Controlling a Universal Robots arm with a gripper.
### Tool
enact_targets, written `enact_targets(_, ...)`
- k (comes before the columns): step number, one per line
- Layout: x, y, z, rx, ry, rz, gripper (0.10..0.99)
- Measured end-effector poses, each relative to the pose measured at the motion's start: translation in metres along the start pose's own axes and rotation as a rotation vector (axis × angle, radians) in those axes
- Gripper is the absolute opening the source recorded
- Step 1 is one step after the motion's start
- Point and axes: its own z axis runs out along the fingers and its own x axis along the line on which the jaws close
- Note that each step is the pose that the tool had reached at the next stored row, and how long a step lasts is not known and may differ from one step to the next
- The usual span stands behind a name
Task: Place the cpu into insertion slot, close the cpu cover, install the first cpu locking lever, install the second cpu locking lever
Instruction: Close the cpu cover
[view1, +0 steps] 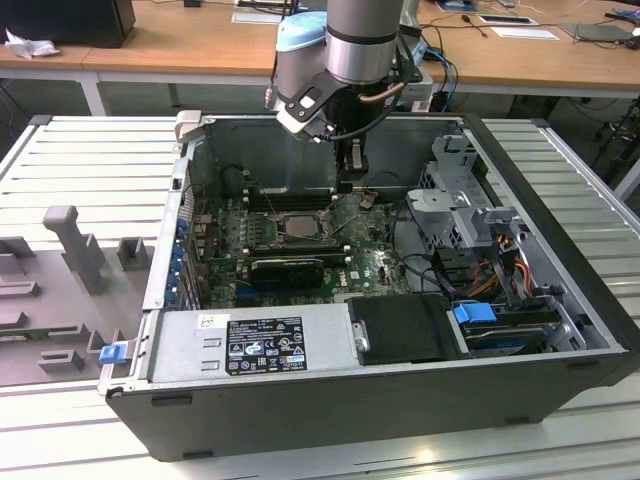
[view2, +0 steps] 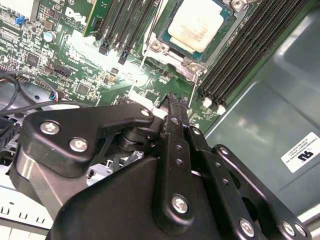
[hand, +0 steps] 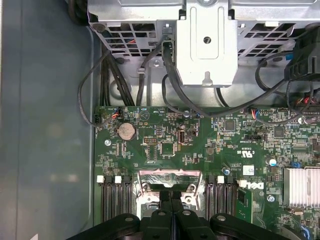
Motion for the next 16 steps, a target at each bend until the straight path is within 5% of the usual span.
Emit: enact_targets(16,0.0001,0.0005,-0.0026,0.0,-0.0001,0.0,0.106)
